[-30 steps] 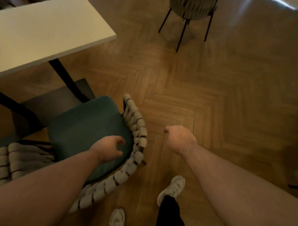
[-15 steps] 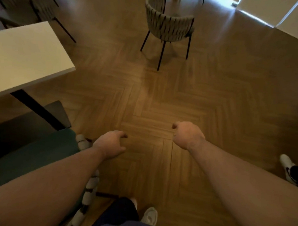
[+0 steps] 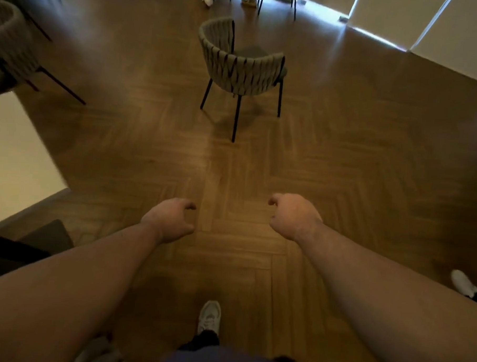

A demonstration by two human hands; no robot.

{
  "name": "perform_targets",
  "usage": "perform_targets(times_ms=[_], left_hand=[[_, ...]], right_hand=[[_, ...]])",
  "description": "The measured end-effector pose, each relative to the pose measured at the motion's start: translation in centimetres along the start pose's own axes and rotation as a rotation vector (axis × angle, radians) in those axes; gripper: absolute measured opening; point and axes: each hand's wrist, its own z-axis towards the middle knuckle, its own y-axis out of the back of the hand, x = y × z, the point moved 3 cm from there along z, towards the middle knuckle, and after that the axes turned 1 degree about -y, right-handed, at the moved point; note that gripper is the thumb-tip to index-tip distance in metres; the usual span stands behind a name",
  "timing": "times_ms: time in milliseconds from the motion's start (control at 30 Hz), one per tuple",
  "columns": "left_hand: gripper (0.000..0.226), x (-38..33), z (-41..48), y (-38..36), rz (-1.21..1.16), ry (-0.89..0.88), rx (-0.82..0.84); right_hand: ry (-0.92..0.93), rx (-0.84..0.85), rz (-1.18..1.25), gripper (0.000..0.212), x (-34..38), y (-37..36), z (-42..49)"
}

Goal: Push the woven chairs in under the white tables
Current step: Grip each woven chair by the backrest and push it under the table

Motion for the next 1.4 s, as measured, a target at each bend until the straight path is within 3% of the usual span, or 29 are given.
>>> perform_targets(times_ms=[300,767,1000,1400], left_hand=[[0.067,-3.3,16.1,8.3,0.002,-0.033,-0.019],[0.071,-9.9,39.0,18.0,-0.052,0.033,-0.104],[0.074,-7.9,51.2,25.7,-0.011,0.048,-0.143],[0.081,-4.3,74.5,39.2,0.163,-0.081,-0.032]], right_hand=[[-0.006,-0.065,0.073,0.052,-0.8,8.6,15.0],[0.12,-0.001,0.006,0.054,-4.1,20.8,41.5],[0.166,-0.008,0.02,0.052,-1.6,25.3,54.2],[0.054,-0.007,0.107,0.059,6.0,30.3,75.1]])
